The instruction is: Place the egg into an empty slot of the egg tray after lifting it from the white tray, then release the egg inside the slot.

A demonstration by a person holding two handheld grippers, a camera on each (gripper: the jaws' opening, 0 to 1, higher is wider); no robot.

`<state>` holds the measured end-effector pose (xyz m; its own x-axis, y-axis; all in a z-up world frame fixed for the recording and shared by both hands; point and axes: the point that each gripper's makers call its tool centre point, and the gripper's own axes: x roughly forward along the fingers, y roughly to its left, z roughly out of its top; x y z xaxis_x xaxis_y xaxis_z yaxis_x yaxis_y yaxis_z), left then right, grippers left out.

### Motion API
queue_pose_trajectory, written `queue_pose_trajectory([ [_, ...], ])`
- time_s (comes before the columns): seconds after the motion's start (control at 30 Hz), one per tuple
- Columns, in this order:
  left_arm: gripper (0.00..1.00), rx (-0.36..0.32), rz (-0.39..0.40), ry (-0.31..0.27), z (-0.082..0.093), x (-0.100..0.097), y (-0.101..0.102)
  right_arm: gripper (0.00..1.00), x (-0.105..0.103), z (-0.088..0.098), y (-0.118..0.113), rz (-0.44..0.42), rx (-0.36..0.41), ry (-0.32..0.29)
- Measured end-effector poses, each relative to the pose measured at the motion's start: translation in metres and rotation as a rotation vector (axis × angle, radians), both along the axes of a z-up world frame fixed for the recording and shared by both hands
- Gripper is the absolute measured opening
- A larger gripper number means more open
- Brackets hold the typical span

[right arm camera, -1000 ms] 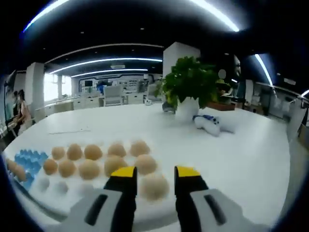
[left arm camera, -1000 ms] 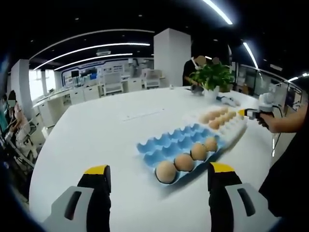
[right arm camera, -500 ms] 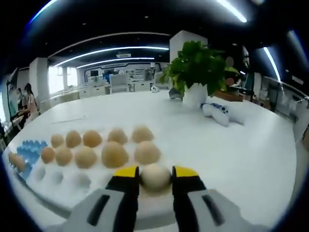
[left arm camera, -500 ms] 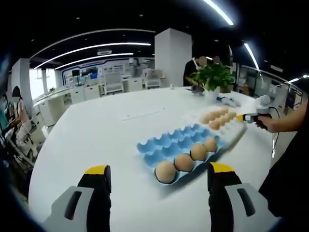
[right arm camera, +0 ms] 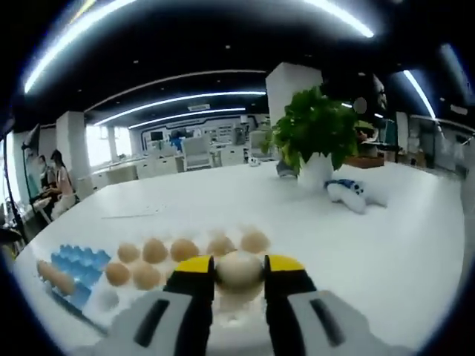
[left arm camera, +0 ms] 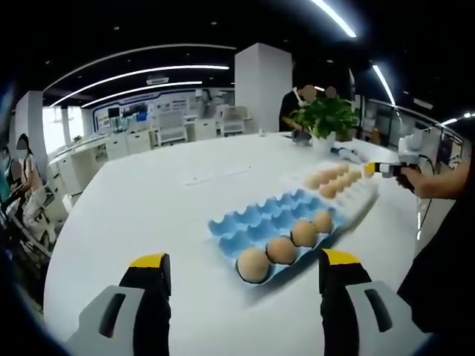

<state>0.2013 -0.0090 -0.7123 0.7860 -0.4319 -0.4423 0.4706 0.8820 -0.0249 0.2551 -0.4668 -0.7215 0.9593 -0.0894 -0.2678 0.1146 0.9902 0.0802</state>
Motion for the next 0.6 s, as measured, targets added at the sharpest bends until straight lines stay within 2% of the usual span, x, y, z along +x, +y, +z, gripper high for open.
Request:
queue_pose_trajectory([
  [0.13, 0.86, 0.01, -0.003, -0.002, -0.001, 0.0, 0.0, 0.25, 0.003, 0.007, 0.037, 0.09, 0.019, -0.02],
  [0.23, 0.87, -0.012, 0.01, -0.005, 0.001, 0.001, 0.0, 0.26, 0.003, 0.012, 0.065, 0.149, 0.038, -0.028],
  [0.27, 0.9, -0.031, 0.037, -0.03, 0.007, 0.004, 0.002, 0.26, 0.002, 0.012, 0.084, 0.205, 0.034, -0.028],
  [0.37, 0.9, -0.011, 0.031, -0.036, 0.008, 0.005, 0.005, 0.26, 0.0, 0.015, 0.115, 0.287, 0.023, -0.035],
  [0.6, 0.89, -0.009, 0.021, -0.026, 0.005, 0.003, 0.003, 0.26, -0.001, 0.009, 0.169, 0.422, 0.011, -0.024],
])
